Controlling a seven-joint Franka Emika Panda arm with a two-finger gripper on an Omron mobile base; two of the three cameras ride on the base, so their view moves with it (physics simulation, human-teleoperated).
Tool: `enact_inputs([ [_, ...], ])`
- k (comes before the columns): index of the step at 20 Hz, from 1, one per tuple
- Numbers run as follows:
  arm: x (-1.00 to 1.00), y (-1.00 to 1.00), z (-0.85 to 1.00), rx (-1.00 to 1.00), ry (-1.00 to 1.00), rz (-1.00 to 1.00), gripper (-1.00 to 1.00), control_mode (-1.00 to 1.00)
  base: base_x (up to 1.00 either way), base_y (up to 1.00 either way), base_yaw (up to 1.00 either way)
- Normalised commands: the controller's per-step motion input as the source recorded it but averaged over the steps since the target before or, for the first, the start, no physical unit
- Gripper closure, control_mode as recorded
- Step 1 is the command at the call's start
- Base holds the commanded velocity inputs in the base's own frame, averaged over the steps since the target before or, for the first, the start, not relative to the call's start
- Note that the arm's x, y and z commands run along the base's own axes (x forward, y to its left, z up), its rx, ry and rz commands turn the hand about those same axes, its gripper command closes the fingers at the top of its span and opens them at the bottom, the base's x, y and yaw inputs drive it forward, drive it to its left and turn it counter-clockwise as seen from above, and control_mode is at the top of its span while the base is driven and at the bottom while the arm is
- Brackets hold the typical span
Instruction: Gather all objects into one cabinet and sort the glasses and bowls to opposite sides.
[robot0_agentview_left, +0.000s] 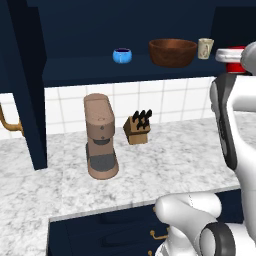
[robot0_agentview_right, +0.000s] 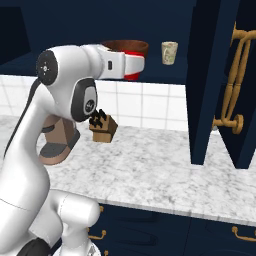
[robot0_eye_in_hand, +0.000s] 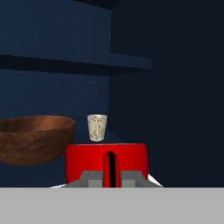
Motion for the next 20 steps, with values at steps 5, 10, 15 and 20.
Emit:
enact_inputs([
  [5,-0.13,0.00,-0.12,0.00,0.03,0.00,1.00,-1.00,0.00,0.00,0.00],
  [10,-0.04,0.00,-0.21,0.00,-0.03,0.00,1.00,-1.00,0.00,0.00,0.00],
  [15,0.13,0.00,0.23,0.00,-0.15,0.00,1.00,-1.00,0.00,0.00,0.00],
  [20,0.19,0.00,0.34,0.00,-0.01,0.00,1.00,-1.00,0.00,0.00,0.00],
])
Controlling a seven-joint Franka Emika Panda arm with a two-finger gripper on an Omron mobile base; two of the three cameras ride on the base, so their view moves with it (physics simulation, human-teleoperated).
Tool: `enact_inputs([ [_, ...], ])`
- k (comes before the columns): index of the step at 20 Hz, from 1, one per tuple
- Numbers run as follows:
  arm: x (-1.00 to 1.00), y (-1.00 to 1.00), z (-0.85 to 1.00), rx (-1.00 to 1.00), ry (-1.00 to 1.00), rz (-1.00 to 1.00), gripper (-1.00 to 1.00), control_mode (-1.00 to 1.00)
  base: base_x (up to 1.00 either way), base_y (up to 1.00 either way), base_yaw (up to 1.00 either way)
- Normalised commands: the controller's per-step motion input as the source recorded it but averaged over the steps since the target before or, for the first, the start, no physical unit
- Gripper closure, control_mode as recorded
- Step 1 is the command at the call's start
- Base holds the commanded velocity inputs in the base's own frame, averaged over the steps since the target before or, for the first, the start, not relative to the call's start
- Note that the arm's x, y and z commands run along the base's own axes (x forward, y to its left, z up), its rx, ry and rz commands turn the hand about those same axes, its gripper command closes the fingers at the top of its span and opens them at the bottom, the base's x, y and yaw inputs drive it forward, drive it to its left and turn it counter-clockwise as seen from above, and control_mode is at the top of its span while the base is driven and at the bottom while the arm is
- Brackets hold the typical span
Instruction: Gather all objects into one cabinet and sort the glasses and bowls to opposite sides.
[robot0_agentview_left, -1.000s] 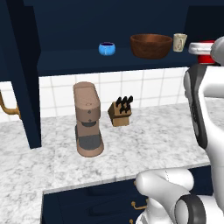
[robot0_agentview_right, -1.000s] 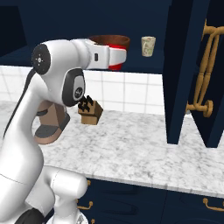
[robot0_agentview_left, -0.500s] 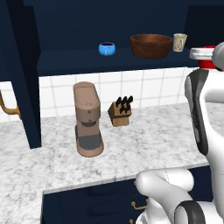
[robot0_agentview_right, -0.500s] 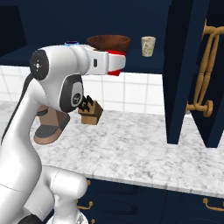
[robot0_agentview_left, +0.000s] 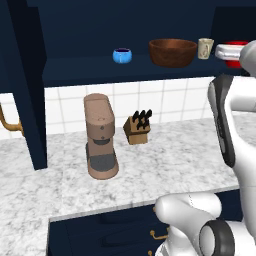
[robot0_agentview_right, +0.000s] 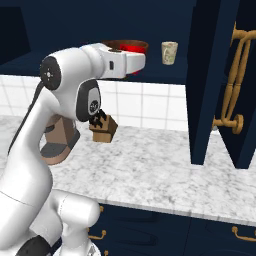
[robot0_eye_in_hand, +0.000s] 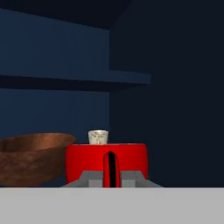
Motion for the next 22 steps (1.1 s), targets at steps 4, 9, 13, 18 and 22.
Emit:
enact_inputs([
  [4,0.41,0.00,-0.05,0.00,0.14,0.00,1.00,-1.00,0.00,0.00,0.00],
  [9,0.55,0.00,-0.07,0.00,0.05,0.00,1.00,-1.00,0.00,0.00,0.00],
  [13,0.43,-0.03,0.00,0.00,-0.04,0.00,1.00,-1.00,0.00,0.00,0.00],
  [18,0.14,-0.21,-0.25,0.01,-0.03,0.00,1.00,-1.00,0.00,0.00,0.00],
  [22,0.00,-0.27,-0.48,0.03,0.00,0.00,1.00,-1.00,0.00,0.00,0.00],
])
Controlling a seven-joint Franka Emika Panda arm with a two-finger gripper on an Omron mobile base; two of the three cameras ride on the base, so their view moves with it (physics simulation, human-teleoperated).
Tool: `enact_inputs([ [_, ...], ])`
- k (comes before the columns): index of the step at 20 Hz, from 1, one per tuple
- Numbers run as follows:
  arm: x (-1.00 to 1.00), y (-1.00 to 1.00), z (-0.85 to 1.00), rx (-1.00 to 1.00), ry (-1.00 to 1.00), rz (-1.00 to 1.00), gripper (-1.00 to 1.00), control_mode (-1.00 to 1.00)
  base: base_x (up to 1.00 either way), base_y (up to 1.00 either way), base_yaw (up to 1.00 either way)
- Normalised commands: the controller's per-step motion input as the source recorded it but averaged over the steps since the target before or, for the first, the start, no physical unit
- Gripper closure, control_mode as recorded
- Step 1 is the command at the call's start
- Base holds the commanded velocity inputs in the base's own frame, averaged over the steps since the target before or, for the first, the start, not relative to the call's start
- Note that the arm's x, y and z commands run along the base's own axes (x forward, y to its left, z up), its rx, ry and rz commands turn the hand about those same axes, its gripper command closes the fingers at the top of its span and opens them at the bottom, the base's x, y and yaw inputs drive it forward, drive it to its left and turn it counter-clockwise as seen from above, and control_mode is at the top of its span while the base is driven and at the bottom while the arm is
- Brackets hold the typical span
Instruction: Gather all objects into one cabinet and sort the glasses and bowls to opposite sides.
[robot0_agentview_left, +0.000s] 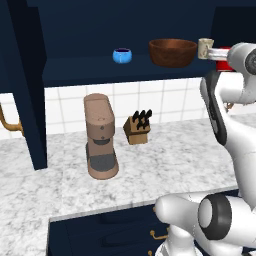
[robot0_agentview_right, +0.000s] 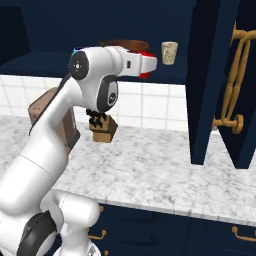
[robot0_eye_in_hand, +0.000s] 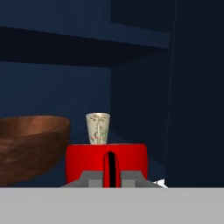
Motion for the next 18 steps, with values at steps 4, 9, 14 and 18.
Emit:
enact_inputs([
  [4,0.00,-0.03,-0.37,0.00,0.00,0.00,1.00,-1.00,0.00,0.00,0.00],
  [9,0.00,0.00,-0.16,0.00,0.00,0.00,1.00,-1.00,0.00,0.00,0.00],
  [14,0.16,0.00,0.61,0.01,0.00,-0.01,1.00,-1.00,0.00,0.00,0.00],
  [18,0.28,0.00,0.47,0.00,0.00,0.00,1.00,-1.00,0.00,0.00,0.00],
])
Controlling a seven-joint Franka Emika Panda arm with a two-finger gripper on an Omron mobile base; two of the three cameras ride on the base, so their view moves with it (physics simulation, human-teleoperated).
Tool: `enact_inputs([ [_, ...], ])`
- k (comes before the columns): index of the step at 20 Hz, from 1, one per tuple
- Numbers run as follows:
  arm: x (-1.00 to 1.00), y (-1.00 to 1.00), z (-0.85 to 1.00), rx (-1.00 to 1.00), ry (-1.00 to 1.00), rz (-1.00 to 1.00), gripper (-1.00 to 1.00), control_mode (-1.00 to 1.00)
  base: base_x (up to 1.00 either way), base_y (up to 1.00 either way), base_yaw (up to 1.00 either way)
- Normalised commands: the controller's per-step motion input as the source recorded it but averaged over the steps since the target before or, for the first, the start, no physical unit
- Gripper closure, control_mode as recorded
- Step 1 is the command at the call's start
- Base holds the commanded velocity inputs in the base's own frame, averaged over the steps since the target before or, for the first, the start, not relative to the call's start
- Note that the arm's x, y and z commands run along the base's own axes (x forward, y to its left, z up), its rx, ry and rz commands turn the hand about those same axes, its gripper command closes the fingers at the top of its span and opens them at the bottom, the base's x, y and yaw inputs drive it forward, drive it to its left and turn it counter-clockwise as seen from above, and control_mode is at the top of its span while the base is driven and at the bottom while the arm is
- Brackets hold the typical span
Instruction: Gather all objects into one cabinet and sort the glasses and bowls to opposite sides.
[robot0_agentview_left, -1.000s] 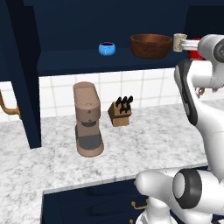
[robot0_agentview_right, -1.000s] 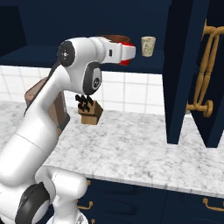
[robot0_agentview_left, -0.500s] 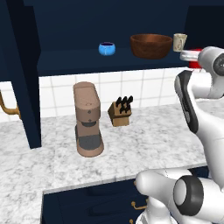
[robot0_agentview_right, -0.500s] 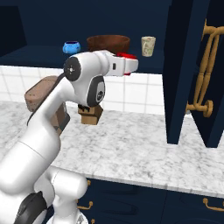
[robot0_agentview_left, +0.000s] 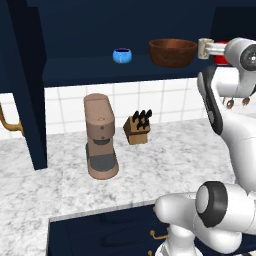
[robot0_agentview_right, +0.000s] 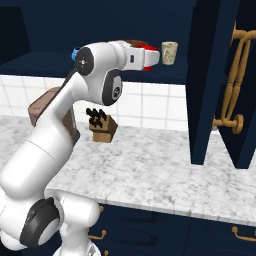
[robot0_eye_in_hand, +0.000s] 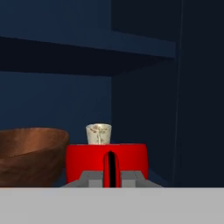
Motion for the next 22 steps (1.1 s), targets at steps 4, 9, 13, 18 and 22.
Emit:
enact_inputs([
  [4,0.44,-0.03,-0.14,0.00,0.01,0.00,1.00,-1.00,0.00,0.00,0.00],
  [9,0.52,-0.01,-0.29,0.00,0.00,0.00,1.00,-1.00,0.00,0.00,0.00],
  [13,0.61,-0.03,-0.02,0.01,0.00,0.00,1.00,-1.00,0.00,0.00,0.00],
  [18,0.41,-0.29,0.00,0.05,0.00,0.00,1.00,-1.00,0.00,0.00,0.00],
  [22,0.01,-0.30,-0.18,0.01,0.01,0.00,1.00,-1.00,0.00,0.00,0.00],
])
